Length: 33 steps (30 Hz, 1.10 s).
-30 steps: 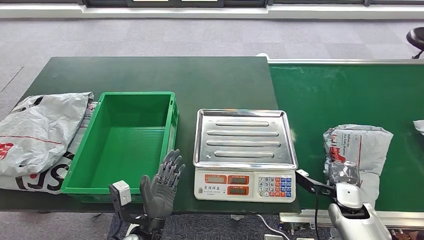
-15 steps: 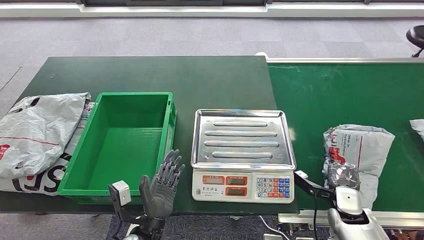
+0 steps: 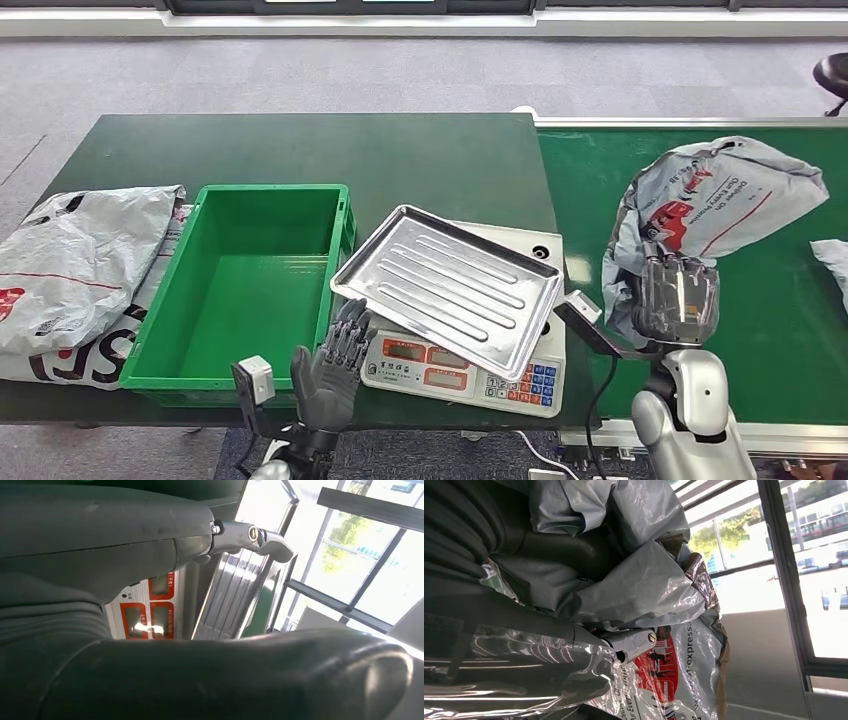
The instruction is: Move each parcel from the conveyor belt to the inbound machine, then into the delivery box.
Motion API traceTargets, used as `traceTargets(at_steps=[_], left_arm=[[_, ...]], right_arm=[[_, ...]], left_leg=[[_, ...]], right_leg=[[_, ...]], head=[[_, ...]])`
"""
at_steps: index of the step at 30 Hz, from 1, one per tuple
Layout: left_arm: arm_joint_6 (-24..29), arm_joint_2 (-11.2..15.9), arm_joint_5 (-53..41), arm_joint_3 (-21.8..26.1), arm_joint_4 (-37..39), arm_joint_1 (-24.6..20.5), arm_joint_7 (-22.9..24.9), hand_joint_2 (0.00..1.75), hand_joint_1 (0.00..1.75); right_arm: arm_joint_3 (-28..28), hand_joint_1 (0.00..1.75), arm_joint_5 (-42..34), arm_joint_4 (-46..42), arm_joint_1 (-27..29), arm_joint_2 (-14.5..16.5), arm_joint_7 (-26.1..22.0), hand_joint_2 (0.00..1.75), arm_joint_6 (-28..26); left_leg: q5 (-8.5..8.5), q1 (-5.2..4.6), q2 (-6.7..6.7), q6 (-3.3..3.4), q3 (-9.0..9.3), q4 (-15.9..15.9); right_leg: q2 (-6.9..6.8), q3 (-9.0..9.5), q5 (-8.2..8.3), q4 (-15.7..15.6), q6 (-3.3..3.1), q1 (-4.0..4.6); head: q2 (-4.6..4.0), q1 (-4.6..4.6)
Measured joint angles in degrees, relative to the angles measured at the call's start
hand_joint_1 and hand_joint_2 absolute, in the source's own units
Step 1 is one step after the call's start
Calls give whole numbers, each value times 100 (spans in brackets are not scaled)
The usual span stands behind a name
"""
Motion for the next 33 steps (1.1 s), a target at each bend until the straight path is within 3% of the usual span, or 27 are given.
traceTargets(at_steps=[20, 25, 29, 33], left_arm=[[110, 0, 91, -111, 112, -12, 7, 0, 0], [109, 1, 87, -209, 147, -16, 22, 0, 0], [99, 12, 83, -303, 245, -96, 5, 0, 0], [65, 15, 97, -368, 371, -191, -13, 0, 0]], right_arm=[[119, 175, -242, 51, -218, -111, 76, 175, -100], [124, 175, -454, 78, -216, -143, -508, 175, -357], [128, 175, -1175, 156, -347, -52, -1478, 175, -385], [194, 175, -1722, 339, -590, 40, -1776, 175, -373]], left_leg=[[-2, -3, -4, 4, -1, 3], [-3, -4, -4, 5, -2, 3], [-2, -3, -2, 5, -3, 3], [3, -3, -5, 10, -2, 3]], right_leg=[[-3, -1, 1, -1, 2, -2], [-4, -1, 1, -1, 2, -2], [-2, -2, 1, 0, 2, -1], [-9, 2, 2, 0, 3, -1]], head=[[0, 1], [0, 0], [0, -1], [0, 0]])
